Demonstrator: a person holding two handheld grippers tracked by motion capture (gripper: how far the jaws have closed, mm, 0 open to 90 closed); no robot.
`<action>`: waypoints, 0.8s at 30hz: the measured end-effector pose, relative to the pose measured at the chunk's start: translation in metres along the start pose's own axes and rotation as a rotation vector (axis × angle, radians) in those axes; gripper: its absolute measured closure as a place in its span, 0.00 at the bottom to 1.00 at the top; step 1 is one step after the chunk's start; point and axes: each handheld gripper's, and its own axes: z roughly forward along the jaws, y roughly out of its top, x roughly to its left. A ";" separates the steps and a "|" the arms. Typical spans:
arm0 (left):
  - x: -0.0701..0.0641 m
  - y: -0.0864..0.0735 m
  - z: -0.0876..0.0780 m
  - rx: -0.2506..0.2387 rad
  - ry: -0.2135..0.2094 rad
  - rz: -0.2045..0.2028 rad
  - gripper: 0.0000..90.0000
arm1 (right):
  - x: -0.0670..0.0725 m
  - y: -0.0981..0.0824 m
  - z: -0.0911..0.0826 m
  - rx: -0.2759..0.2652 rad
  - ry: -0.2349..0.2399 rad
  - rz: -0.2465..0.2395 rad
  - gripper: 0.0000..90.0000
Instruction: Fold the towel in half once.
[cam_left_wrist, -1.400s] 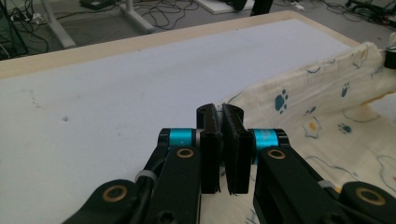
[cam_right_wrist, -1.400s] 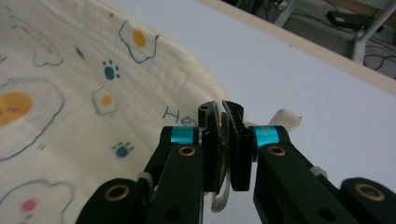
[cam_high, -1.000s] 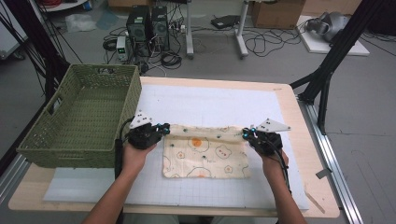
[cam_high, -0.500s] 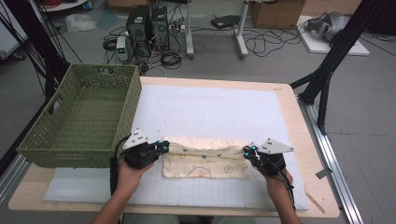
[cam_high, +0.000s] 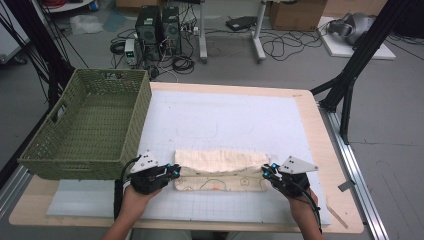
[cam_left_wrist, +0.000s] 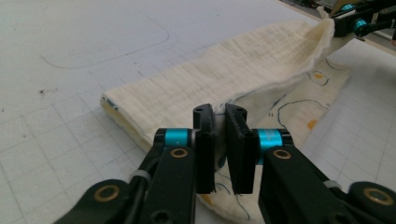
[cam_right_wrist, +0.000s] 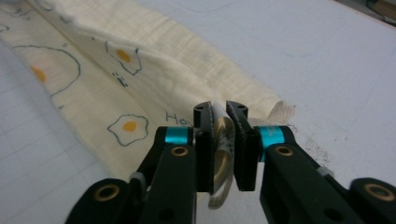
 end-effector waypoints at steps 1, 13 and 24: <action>0.001 0.000 -0.001 -0.008 -0.004 -0.013 0.80 | 0.000 -0.001 0.000 0.006 0.001 0.001 0.84; 0.006 0.005 -0.005 -0.042 0.055 -0.048 0.53 | -0.014 -0.004 -0.035 -0.117 -0.041 0.089 0.61; 0.012 0.016 0.030 0.033 0.074 -0.030 0.74 | 0.011 0.006 -0.005 -0.068 0.090 0.040 0.73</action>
